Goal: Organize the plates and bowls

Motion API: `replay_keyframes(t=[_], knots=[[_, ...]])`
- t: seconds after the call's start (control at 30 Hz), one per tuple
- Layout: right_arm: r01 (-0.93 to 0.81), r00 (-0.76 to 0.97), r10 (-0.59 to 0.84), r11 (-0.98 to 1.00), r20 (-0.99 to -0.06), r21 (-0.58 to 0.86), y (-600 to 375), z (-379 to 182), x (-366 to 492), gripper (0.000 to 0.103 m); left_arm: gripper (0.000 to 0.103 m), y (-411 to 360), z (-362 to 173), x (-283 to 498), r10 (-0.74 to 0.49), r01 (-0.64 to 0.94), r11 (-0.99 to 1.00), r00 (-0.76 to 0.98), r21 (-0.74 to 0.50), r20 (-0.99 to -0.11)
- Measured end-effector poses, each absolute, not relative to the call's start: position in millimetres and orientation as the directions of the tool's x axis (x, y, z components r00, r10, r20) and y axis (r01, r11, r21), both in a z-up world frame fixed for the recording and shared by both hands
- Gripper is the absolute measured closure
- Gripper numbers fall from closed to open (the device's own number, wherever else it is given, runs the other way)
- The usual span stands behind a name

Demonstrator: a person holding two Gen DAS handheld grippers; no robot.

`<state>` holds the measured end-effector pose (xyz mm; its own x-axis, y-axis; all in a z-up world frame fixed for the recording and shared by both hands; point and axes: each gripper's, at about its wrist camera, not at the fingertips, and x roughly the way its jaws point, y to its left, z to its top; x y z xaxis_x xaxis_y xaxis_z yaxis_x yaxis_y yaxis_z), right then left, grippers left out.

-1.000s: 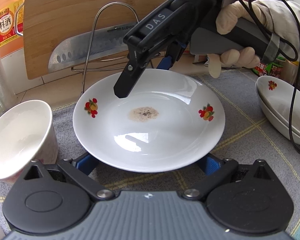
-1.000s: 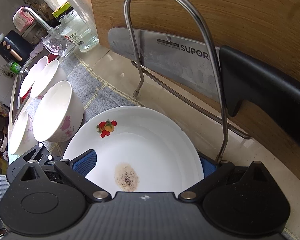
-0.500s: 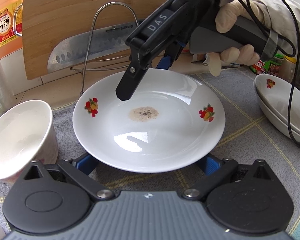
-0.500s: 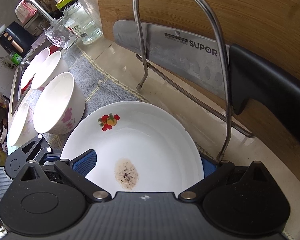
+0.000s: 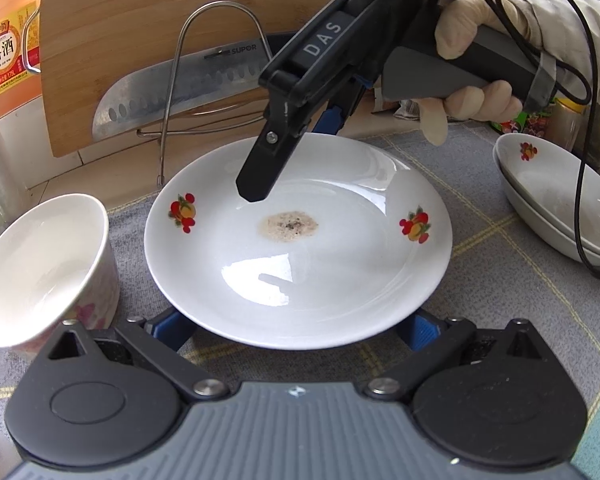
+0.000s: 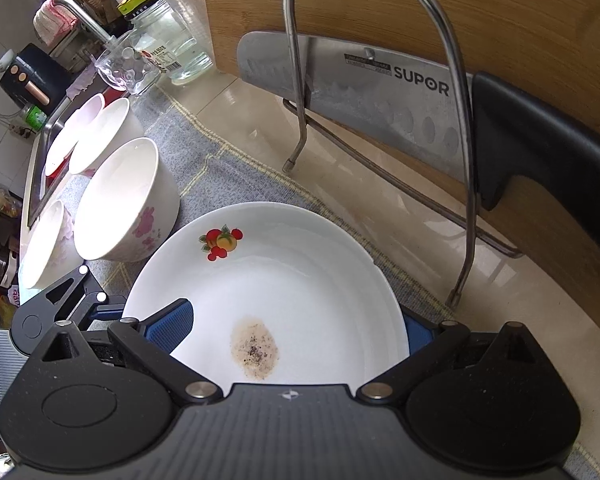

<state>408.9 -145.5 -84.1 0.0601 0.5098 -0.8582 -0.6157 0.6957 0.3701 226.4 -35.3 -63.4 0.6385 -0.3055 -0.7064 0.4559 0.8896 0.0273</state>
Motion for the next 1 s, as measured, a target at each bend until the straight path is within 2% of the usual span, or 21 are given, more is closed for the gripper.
replay_keyframes(t=[1.0], knots=[[-0.58, 0.064, 0.565, 0.692, -0.823, 0.43, -156, -57, 344, 0.0, 0.001, -32, -36, 170, -0.334, 0.509, 0.86, 0.593, 0.019, -0.733]])
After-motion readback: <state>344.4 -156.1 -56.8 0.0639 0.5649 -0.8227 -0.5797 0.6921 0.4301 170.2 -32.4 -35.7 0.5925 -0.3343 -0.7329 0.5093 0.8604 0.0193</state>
